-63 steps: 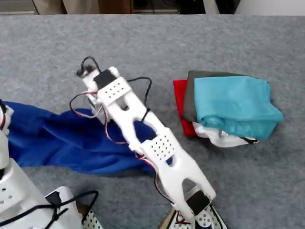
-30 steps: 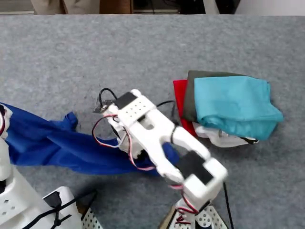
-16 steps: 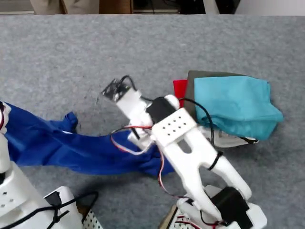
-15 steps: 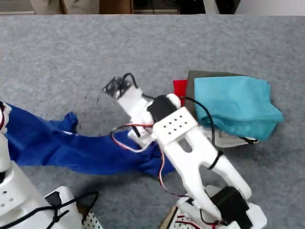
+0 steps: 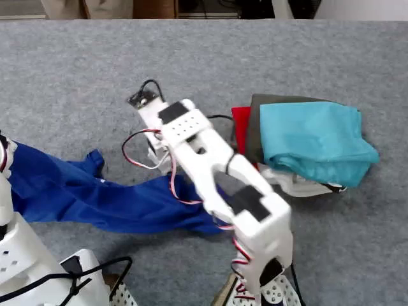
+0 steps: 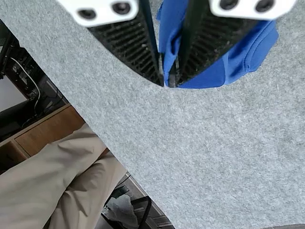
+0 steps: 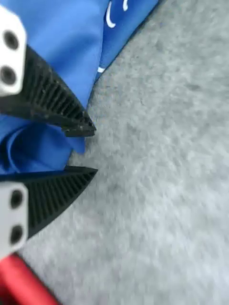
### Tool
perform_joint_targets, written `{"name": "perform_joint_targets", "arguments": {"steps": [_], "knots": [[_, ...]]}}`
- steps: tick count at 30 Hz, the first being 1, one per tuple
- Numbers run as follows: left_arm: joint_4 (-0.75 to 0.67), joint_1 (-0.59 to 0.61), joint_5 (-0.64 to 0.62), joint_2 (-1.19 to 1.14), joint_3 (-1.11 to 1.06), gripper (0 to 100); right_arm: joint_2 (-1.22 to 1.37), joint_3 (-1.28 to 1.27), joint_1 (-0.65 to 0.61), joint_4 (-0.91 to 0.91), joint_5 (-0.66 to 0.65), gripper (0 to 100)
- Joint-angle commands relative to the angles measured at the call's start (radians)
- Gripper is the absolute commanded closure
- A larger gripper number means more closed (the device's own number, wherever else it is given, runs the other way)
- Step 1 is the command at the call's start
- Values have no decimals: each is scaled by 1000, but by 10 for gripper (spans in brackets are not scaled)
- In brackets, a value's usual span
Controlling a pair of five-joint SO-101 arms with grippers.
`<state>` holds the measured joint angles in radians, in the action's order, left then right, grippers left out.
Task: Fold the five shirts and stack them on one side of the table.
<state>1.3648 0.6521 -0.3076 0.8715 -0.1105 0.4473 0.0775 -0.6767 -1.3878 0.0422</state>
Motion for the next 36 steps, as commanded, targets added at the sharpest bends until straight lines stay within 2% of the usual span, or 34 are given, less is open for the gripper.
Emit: {"name": "perform_joint_targets", "arguments": {"steps": [1,11,19,23,31,36], "knots": [[-18,-6,8,5,-14,981,68,91,-35,-75,8,872],[-20,0,9,5,-68,981,77,97,-51,-267,2,869],[-20,0,9,5,-64,981,-38,59,-59,-373,-40,868],[-20,2,9,5,-68,981,-105,-90,-108,-341,-54,868],[-49,60,11,7,-72,981,-337,-489,-163,-152,-117,868],[-49,61,9,7,-72,981,-470,-599,-163,-117,-161,868]]}}
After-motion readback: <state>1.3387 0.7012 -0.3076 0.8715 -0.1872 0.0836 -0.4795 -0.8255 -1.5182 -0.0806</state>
